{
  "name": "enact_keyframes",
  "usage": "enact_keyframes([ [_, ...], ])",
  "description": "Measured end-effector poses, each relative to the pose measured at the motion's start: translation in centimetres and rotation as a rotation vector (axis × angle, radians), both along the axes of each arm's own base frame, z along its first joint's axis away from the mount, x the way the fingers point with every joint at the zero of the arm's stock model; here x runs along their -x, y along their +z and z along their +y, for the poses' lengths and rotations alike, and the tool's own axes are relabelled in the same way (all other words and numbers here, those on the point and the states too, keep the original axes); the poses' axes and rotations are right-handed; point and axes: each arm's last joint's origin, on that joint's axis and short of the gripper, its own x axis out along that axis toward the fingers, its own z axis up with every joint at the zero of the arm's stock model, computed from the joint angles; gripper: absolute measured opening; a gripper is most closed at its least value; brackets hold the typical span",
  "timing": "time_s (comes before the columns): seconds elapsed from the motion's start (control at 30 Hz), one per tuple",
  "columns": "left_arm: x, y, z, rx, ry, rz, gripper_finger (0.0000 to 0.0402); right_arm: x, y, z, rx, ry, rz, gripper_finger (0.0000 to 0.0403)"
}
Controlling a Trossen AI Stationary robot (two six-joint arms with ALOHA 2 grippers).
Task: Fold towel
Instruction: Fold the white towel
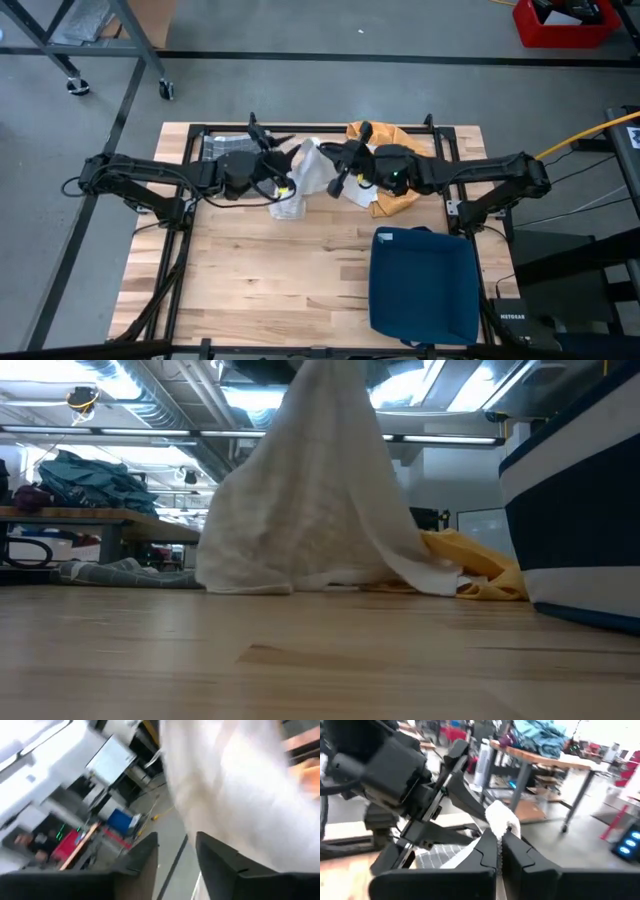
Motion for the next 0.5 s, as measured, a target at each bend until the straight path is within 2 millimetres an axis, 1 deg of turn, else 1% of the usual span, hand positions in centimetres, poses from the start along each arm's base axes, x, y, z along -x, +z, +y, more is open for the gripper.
enact_keyframes([
  [0.13,0.2,-0.3,0.5,0.066,0.084,-0.054,0.0156,0.9,2.2,-0.1,0.012,-0.040,0.110,0.0005],
  [0.2,0.2,-0.4,0.7,0.108,0.098,-0.091,0.0158,1.4,3.1,-0.2,0.005,-0.042,0.156,0.0005],
  [0.33,0.5,-1.3,1.3,0.194,0.137,-0.095,0.0153,2.4,4.4,-0.2,-0.028,-0.050,0.225,0.0006],
  [0.4,0.7,-2.0,1.7,0.284,0.147,-0.108,0.0150,2.9,5.3,-0.2,-0.035,-0.053,0.235,0.0005],
  [0.5,1.0,-3.3,2.1,0.483,0.109,-0.120,0.0149,3.7,6.6,-0.3,-0.036,-0.053,0.238,0.0005],
])
